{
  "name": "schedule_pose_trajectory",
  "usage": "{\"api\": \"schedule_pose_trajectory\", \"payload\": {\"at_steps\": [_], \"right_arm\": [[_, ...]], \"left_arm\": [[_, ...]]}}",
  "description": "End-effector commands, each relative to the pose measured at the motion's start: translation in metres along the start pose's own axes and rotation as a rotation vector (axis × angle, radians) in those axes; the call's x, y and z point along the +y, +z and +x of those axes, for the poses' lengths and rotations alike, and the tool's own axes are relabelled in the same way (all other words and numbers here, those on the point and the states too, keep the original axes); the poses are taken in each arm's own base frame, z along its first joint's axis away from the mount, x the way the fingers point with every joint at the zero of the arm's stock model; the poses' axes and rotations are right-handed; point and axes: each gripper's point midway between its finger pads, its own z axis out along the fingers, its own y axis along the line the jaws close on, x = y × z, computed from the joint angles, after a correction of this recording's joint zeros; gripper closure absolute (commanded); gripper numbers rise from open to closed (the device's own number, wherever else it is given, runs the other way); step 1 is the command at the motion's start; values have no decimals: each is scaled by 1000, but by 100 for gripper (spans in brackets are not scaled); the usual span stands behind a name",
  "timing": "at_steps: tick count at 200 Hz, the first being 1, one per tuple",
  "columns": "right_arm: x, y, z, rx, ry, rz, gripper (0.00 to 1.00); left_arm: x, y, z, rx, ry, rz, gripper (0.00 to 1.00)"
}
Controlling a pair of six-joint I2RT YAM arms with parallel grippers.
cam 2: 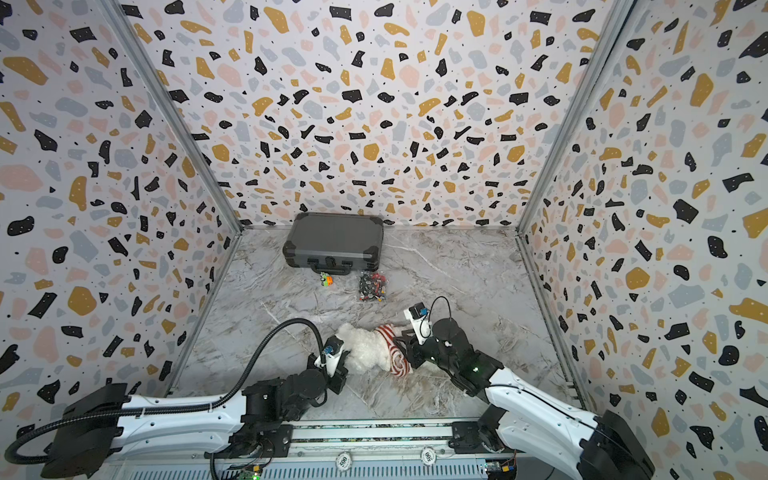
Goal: Dress the teddy bear
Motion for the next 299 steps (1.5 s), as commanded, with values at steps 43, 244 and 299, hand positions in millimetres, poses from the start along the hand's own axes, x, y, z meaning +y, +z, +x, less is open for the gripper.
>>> {"api": "schedule_pose_trajectory", "payload": {"at_steps": [43,244,299], "right_arm": [[62,-44,-62,-281,-308,-174,38],[81,6,-100,-339,-468,-44,86],[91,-24,-111,-367,-499,-278,100]], "left_arm": [[2,-12,-92,16,-320,-1,100],[-16,-16,-140,25,-509,62,100],[-10,-32,-150,-39,-490,167,52]]}}
